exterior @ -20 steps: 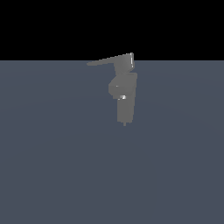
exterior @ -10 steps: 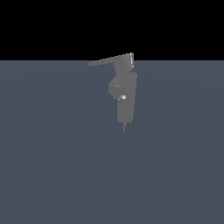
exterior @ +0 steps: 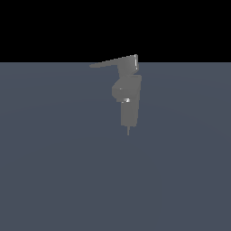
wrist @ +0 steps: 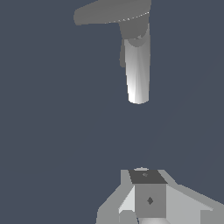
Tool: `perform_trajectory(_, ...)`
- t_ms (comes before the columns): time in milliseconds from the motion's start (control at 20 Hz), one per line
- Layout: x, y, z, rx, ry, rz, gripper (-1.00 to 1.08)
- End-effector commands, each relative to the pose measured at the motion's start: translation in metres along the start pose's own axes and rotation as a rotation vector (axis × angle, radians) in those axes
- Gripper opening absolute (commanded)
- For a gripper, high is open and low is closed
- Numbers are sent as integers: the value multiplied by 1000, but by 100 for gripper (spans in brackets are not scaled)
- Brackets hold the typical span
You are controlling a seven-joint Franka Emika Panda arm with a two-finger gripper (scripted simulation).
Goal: Turn on the faucet by rotating a designated handle.
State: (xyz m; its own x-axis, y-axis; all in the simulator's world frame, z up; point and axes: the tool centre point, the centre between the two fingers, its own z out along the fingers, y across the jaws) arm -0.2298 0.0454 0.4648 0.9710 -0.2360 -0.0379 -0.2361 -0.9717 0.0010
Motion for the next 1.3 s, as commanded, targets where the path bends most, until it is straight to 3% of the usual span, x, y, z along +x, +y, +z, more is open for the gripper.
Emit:
perform_trajectory(0,6,-11,6,-4,-4,52,-100)
perform_trajectory(1250,98,-98,67,-42,-48,579,-100)
